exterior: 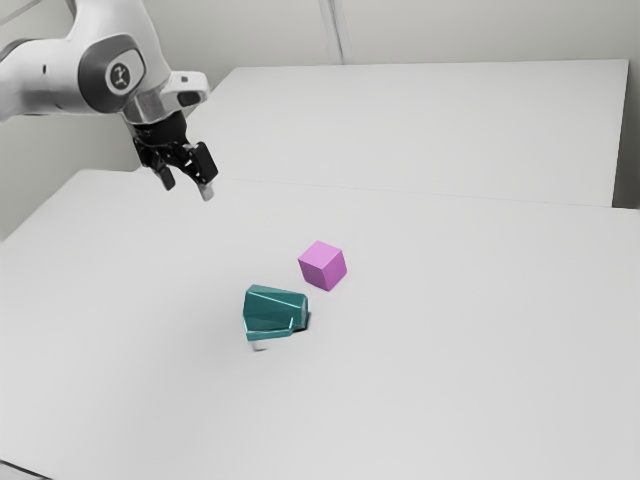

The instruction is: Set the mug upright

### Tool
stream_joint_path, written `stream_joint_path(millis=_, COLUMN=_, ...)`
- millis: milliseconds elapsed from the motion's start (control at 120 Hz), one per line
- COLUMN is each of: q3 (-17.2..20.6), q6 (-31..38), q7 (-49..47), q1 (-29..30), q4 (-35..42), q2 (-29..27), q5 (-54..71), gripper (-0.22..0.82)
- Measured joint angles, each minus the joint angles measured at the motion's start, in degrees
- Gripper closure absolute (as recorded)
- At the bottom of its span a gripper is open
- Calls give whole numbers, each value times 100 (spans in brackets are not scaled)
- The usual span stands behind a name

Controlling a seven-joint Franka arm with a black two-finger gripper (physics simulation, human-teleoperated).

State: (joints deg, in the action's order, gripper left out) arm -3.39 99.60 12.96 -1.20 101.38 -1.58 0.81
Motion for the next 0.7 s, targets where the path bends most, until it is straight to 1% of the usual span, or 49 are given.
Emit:
stream_joint_path(millis=100, q3=-140, q6=135, q7=27, q1=-55, q4=33, q2=-16, q5=-24, gripper=0)
stream_joint_path(millis=167, q3=-225, q6=220, q7=36, q1=-34, q4=253, q2=-131, q5=-40, gripper=0)
stream_joint_path(millis=283, q3=-325, q6=764, q7=174, q1=155, q4=1459, q2=-954, q5=-44, gripper=0)
stream_joint_path(millis=358, q3=-522, q6=1306, q7=541, q1=199, q4=2059, q2=-1250, q5=-243, gripper=0)
stream_joint_path(millis=433, q3=-727, q6=1856, q7=1156, q1=278, q4=2478, q2=-1363, q5=-989, gripper=0)
stream_joint_path(millis=533, q3=-1148, q6=2298, q7=2405, q1=380, q4=2886, q2=-1208, q5=-2848, gripper=0)
stream_joint_path(millis=600, q3=-1235, q6=2490, q7=3213, q1=401, q4=2984, q2=-1005, q5=-3703, gripper=0)
stream_joint_path(millis=700, q3=-1264, q6=2672, q7=4352, q1=413, q4=3211, q2=-888, q5=-4634, gripper=0)
